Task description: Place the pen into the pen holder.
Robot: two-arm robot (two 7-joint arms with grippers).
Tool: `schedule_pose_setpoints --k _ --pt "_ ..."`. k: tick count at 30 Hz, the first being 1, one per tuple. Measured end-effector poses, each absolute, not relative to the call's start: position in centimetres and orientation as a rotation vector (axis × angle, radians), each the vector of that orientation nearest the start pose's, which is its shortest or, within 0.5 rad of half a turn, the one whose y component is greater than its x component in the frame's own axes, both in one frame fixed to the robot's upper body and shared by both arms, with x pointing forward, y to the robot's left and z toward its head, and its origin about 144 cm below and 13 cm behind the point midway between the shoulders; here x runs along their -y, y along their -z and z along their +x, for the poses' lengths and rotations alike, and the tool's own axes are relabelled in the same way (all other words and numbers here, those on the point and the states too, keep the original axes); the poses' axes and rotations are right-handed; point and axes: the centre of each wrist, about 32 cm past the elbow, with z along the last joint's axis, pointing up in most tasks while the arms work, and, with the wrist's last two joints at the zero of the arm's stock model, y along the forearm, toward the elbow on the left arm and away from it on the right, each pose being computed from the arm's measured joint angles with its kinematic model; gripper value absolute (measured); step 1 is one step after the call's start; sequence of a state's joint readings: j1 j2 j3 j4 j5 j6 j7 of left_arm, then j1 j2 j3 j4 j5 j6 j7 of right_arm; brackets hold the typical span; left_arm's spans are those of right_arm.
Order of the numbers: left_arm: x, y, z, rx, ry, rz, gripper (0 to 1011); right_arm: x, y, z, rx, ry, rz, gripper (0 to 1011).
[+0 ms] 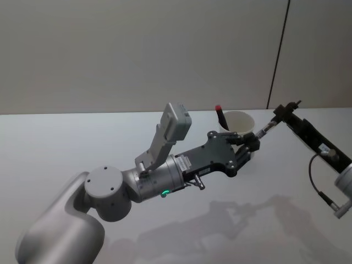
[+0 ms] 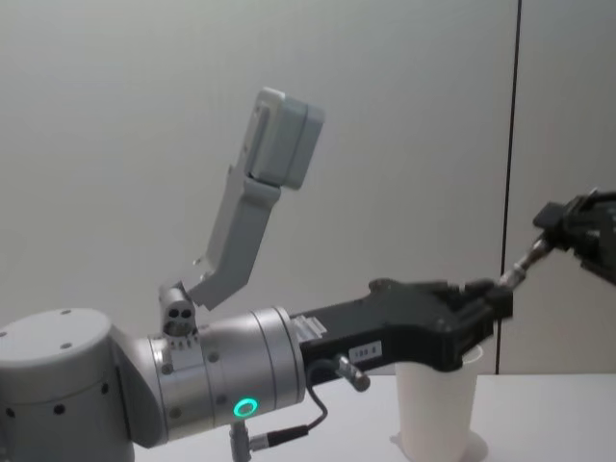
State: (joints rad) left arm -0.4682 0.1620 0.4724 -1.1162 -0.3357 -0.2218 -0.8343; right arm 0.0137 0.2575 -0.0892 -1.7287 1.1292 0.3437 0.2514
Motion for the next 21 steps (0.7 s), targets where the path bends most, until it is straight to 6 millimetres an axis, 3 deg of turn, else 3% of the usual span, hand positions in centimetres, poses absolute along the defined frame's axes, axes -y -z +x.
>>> schedule_pose_setpoints --k 10,17,21 --pt "-16.66 -115.59 56.77 0.121 -0.395 -0.066 432 25.96 -119.49 45.86 -0.720 0.906 0.531 132" --pt "-16.65 -115.59 56.77 0.121 -0.395 -0.066 693 26.00 -119.49 45.92 -0.697 0.907 0.519 132" --pt "-16.66 -115.59 56.77 0.121 -0.395 -0.067 787 26.05 -119.52 46.00 -0.675 0.908 0.507 132"
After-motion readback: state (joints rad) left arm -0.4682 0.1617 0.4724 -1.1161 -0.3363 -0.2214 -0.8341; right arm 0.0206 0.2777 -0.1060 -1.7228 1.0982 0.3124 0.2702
